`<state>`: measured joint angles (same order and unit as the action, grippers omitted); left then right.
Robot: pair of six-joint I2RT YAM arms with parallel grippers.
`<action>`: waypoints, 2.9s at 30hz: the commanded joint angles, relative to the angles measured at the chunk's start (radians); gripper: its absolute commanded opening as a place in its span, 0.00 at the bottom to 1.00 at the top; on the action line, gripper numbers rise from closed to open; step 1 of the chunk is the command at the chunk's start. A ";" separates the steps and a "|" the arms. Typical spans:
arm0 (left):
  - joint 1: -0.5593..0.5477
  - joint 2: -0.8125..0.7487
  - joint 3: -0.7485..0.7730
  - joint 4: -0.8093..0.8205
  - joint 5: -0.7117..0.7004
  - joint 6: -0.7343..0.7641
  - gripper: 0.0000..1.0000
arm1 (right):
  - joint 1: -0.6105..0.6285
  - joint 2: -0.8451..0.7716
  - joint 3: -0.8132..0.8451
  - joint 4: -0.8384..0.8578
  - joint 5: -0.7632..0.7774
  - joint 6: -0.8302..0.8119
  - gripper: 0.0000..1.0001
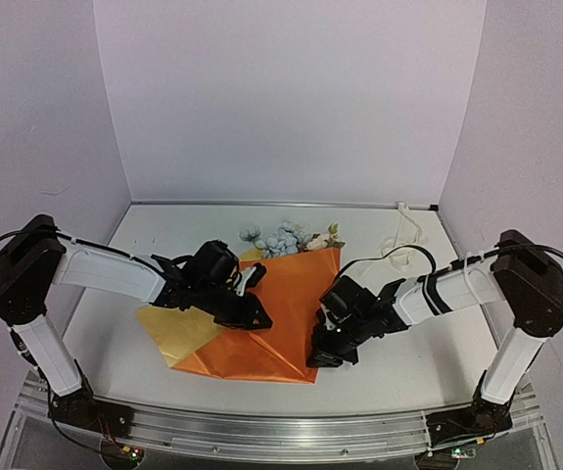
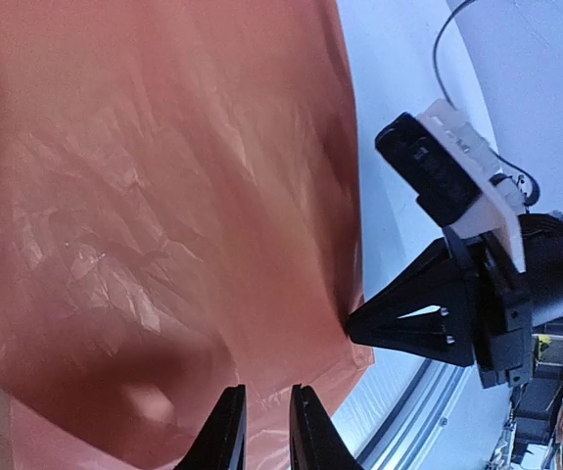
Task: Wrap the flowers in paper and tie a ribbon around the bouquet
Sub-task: Press the fold line on the 2/3-folded wrapping paper.
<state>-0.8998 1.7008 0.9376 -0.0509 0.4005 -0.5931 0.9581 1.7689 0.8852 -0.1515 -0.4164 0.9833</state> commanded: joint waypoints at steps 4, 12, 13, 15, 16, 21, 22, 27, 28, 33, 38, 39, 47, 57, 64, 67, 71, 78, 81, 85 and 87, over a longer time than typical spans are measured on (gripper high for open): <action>-0.008 0.091 -0.052 0.144 0.060 -0.040 0.10 | -0.001 0.021 0.041 -0.016 -0.009 0.020 0.00; -0.007 0.139 -0.098 0.087 -0.011 -0.073 0.03 | -0.023 0.057 0.082 0.006 -0.040 0.044 0.00; -0.007 0.146 -0.097 0.075 -0.016 -0.072 0.02 | -0.033 0.061 0.080 0.016 -0.044 0.054 0.00; -0.006 0.159 -0.095 0.061 -0.025 -0.070 0.01 | -0.049 0.068 0.072 0.043 -0.048 0.072 0.00; -0.005 0.164 -0.095 0.057 -0.028 -0.069 0.00 | -0.058 0.072 0.067 0.055 -0.049 0.077 0.00; 0.004 0.177 -0.089 0.020 -0.035 -0.062 0.00 | -0.114 0.097 0.051 0.108 -0.072 0.101 0.00; 0.007 0.177 -0.089 0.016 -0.036 -0.060 0.00 | -0.127 0.103 0.049 0.121 -0.079 0.106 0.00; 0.018 0.182 -0.086 -0.016 -0.048 -0.048 0.00 | -0.213 0.150 0.050 0.209 -0.131 0.155 0.00; 0.020 0.182 -0.083 -0.022 -0.048 -0.045 0.00 | -0.231 0.164 0.056 0.225 -0.143 0.169 0.00; 0.029 0.177 -0.070 -0.051 -0.060 -0.033 0.00 | -0.305 0.219 0.090 0.262 -0.179 0.201 0.00; 0.036 0.167 -0.068 -0.068 -0.065 -0.024 0.00 | -0.394 0.254 0.127 0.274 -0.212 0.214 0.00; 0.037 0.166 -0.068 -0.073 -0.065 -0.022 0.00 | -0.413 0.260 0.140 0.274 -0.220 0.217 0.00; 0.044 0.160 -0.060 -0.096 -0.070 -0.011 0.00 | -0.531 0.368 0.316 0.270 -0.264 0.270 0.00; 0.046 0.149 -0.040 -0.133 -0.080 0.001 0.00 | -0.644 0.487 0.506 0.265 -0.254 0.359 0.00; 0.045 0.142 -0.017 -0.168 -0.087 0.023 0.00 | -0.674 0.479 0.557 0.235 -0.195 0.364 0.00; 0.045 0.129 0.006 -0.187 -0.093 0.038 0.00 | -0.675 0.441 0.572 0.194 -0.208 0.337 0.00; 0.045 0.079 0.064 -0.222 -0.103 0.048 0.06 | -0.659 0.292 0.515 0.066 -0.219 0.214 0.00; 0.045 -0.041 0.112 -0.249 -0.120 -0.014 0.18 | -0.502 0.007 0.386 -0.261 -0.163 -0.115 0.06; 0.045 -0.102 0.079 -0.255 -0.145 -0.082 0.20 | -0.376 -0.045 0.368 -0.340 -0.125 -0.199 0.06; 0.044 -0.197 -0.008 -0.266 -0.177 -0.188 0.20 | -0.236 -0.005 0.374 -0.319 -0.127 -0.211 0.05; 0.044 -0.256 -0.083 -0.265 -0.180 -0.245 0.20 | -0.182 0.037 0.393 -0.303 -0.135 -0.208 0.05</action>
<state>-0.8581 1.5486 0.9617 -0.2868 0.2592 -0.7051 0.6972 1.7291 1.2782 -0.3942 -0.5765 0.8461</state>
